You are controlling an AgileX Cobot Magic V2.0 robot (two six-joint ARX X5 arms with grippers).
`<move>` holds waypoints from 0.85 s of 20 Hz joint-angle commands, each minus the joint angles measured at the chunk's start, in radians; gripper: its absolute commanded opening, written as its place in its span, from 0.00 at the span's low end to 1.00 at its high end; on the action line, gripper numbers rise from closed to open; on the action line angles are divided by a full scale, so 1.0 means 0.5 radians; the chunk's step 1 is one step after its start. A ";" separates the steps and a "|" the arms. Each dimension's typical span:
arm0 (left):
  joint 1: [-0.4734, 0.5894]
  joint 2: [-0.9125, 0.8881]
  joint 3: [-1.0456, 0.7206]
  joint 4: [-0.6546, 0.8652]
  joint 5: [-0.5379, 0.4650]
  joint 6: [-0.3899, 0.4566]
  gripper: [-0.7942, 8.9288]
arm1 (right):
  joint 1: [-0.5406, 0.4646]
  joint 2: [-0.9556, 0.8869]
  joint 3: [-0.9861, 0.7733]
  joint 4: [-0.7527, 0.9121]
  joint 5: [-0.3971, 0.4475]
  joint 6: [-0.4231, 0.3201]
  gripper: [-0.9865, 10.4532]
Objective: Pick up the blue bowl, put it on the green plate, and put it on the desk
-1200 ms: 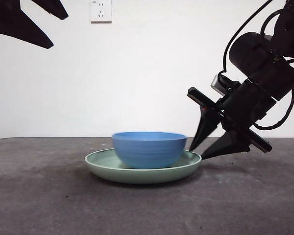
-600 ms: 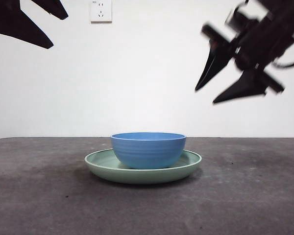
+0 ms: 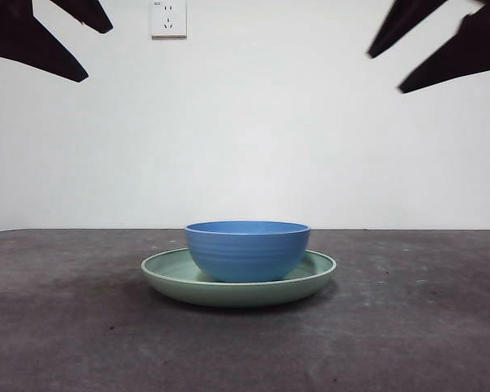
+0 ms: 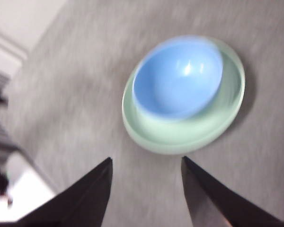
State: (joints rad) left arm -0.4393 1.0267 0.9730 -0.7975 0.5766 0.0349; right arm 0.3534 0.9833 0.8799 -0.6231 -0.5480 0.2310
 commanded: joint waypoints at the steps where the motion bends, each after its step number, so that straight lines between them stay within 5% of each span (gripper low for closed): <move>1: -0.012 0.008 0.027 0.008 0.016 -0.004 0.34 | 0.035 -0.055 0.024 -0.259 -0.004 -0.153 0.29; 17: -0.012 0.008 0.027 0.010 0.016 -0.003 0.34 | 0.102 -0.101 0.024 -0.475 0.010 -0.240 0.29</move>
State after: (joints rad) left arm -0.4393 1.0267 0.9730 -0.7975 0.5766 0.0349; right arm 0.3988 0.9253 0.8799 -0.8688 -0.5453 0.1268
